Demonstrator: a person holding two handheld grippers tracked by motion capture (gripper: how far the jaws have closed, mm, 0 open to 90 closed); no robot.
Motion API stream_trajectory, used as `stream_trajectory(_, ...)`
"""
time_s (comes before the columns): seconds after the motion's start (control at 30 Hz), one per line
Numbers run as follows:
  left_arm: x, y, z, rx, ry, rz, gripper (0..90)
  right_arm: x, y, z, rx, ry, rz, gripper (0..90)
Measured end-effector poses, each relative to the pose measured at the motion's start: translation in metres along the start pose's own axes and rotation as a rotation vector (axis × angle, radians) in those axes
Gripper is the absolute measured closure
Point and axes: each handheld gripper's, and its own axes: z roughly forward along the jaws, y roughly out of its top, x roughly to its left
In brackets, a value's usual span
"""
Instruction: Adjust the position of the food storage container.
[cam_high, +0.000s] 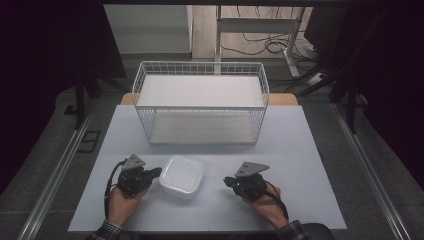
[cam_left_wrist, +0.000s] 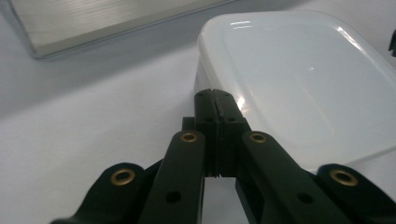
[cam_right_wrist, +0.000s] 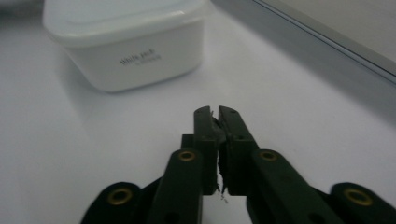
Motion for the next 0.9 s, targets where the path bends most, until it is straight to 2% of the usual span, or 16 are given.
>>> stream_trajectory(0.03,0.000,0.000,0.000,0.000,0.000,0.000,90.0,0.000,0.000,0.000,0.000,0.000,0.000,87.7)
stream_trajectory(0.07,-0.005,0.000,0.003,0.007,-0.011,0.005,90.0,0.001,0.005,0.004,0.005,0.024,-0.010,89.2)
stream_trajectory(0.23,-0.018,0.002,0.009,0.014,-0.035,0.020,90.0,0.003,0.013,0.013,0.032,0.077,0.019,89.3)
stream_trajectory(0.37,-0.026,0.003,0.013,0.015,-0.052,0.027,90.0,0.005,0.014,0.014,0.029,0.093,0.027,89.3)
stream_trajectory(0.43,-0.034,0.005,0.016,0.019,-0.046,0.043,90.0,0.005,0.014,0.013,0.028,0.086,0.031,89.3)
stream_trajectory(0.6,-0.038,0.006,0.018,0.024,-0.063,0.046,90.0,0.000,0.011,0.010,0.024,0.075,0.048,89.3)
stream_trajectory(0.77,-0.046,0.007,0.023,0.034,-0.082,0.067,90.0,-0.007,0.009,0.008,0.028,0.032,0.052,89.3)
stream_trajectory(0.9,-0.053,0.008,0.027,0.033,-0.088,0.082,90.0,-0.014,0.006,0.005,0.025,0.017,0.072,89.3)
